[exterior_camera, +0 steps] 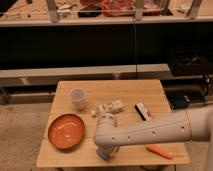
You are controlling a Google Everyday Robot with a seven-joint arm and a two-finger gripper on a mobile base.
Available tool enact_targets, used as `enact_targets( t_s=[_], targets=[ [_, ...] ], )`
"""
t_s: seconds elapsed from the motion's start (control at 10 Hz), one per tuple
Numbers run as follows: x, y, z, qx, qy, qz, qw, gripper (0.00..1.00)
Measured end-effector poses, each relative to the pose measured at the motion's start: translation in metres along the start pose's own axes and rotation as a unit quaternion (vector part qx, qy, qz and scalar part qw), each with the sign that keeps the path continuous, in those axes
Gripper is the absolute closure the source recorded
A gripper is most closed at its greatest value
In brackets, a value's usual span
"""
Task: Wipe the white sponge on the table
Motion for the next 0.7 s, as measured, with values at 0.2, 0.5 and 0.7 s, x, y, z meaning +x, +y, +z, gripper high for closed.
enact_targets(
  t_s=[0.2, 0.5, 0.7],
  targets=[
    [0.006, 0.017, 0.003, 0.006, -0.004, 0.019, 0.9998, 0.46],
    [0.015, 0.032, 0.001, 0.014, -0.008, 0.037, 0.9992, 0.46],
    [0.026, 0.040, -0.003, 0.019, -0.011, 0.048, 0.9986, 0.46]
  ],
)
